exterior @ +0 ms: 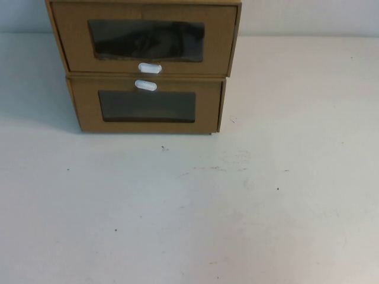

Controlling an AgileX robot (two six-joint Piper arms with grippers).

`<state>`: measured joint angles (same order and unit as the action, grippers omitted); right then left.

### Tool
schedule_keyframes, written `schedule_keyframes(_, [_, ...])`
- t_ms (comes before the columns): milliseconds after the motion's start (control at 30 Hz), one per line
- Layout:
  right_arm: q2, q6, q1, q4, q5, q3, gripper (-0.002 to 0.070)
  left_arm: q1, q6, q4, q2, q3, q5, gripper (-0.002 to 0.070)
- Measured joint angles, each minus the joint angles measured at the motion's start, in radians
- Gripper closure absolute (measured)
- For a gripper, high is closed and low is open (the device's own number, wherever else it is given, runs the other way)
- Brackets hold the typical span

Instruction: Close the shoe box

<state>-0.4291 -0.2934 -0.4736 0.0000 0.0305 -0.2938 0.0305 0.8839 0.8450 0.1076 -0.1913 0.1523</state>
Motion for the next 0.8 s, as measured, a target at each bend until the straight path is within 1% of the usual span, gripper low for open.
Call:
schedule_keyframes(67, [0.000, 0.000, 0.000, 0.013, -0.078, 0.047, 0.0687, 0.000, 0.000, 0.018, 0.004, 0.042, -0.019, 0.0680])
schedule_keyframes(133, [0.000, 0.000, 0.000, 0.020, -0.111, 0.078, 0.0687, 0.000, 0.000, 0.025, 0.008, 0.084, -0.040, 0.0680])
schedule_keyframes(333, [0.002, 0.000, 0.000, 0.026, -0.113, 0.119, 0.0687, 0.000, 0.000, 0.031, 0.016, 0.208, -0.084, 0.0680])
schedule_keyframes(600, [0.002, 0.000, 0.000, 0.026, -0.105, 0.122, 0.0687, 0.000, 0.000, 0.033, 0.016, 0.217, -0.005, 0.0680])
schedule_keyframes(800, [0.002, 0.000, 0.000, 0.026, -0.063, 0.122, 0.0687, 0.000, -0.002, 0.033, 0.016, 0.217, 0.016, 0.0680])
